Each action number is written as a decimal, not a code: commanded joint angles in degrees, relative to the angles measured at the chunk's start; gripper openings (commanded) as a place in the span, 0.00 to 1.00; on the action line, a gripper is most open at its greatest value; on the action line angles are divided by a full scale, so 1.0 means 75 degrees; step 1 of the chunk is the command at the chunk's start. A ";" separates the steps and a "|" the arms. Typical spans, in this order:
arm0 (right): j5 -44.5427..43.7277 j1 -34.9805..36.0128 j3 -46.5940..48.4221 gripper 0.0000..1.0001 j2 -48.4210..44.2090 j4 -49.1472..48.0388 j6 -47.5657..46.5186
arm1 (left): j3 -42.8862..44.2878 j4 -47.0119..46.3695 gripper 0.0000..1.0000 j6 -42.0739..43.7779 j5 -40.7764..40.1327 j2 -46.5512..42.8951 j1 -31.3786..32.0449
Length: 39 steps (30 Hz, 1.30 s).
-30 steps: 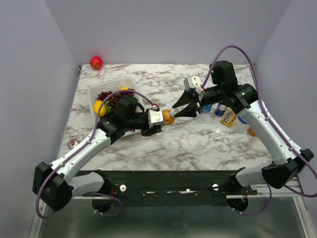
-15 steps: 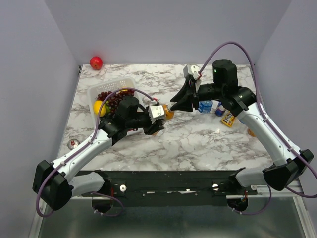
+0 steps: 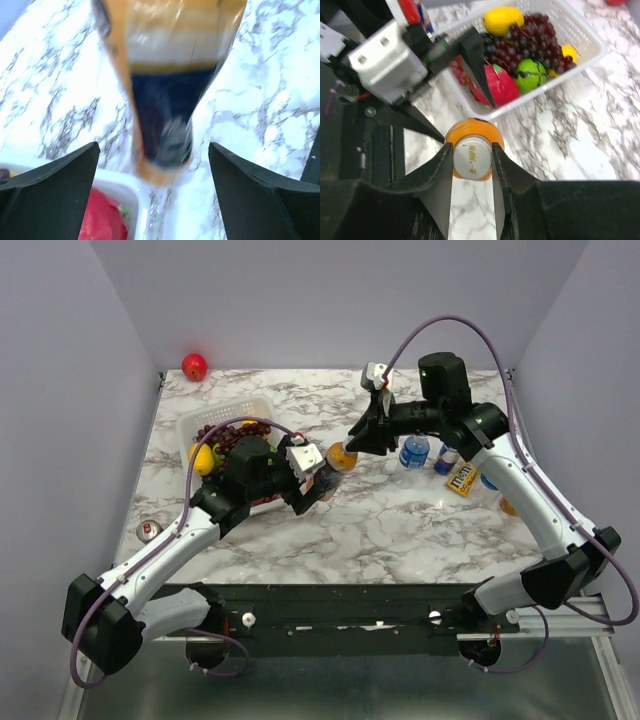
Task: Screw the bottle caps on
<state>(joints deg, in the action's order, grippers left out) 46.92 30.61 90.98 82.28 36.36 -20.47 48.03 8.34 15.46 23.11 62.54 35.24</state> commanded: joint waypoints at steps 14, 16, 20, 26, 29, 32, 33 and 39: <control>-0.2013 -0.0191 0.1416 0.04 0.1732 0.1351 -0.2134 | -0.0451 0.0470 0.99 0.0469 -0.0234 -0.0441 -0.0668; -0.1990 -0.0191 0.1428 0.05 0.1849 0.1305 -0.2204 | -0.0439 0.0482 0.99 0.0446 -0.0211 -0.0429 -0.0703; -0.1955 -0.0191 0.1312 0.06 0.1990 0.1234 -0.2239 | -0.0427 0.0541 0.99 0.0458 -0.0164 -0.0406 -0.0715; -0.1920 -0.0191 0.0995 0.09 0.2061 0.1117 -0.2275 | -0.0392 0.0552 0.99 0.0458 -0.0117 -0.0347 -0.0750; -0.1954 -0.0191 0.0866 0.12 0.2061 0.1070 -0.2216 | -0.0404 0.0506 0.99 0.0434 -0.0117 -0.0312 -0.0762; -0.1990 -0.0179 0.0795 0.14 0.2084 0.1058 -0.2204 | -0.0416 0.0447 0.99 0.0434 -0.0082 -0.0253 -0.0773; -0.2001 -0.0191 0.0772 0.15 0.2084 0.1047 -0.2204 | -0.0404 0.0435 0.99 0.0411 -0.0070 -0.0242 -0.0773; -0.2025 -0.0202 0.0702 0.22 0.2107 0.1023 -0.2158 | -0.0427 0.0412 0.99 0.0411 -0.0047 -0.0218 -0.0785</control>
<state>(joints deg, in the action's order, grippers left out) 32.75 29.28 96.92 97.41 45.06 -36.60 45.41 12.12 18.22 22.31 60.69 29.74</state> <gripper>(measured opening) 0.390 0.987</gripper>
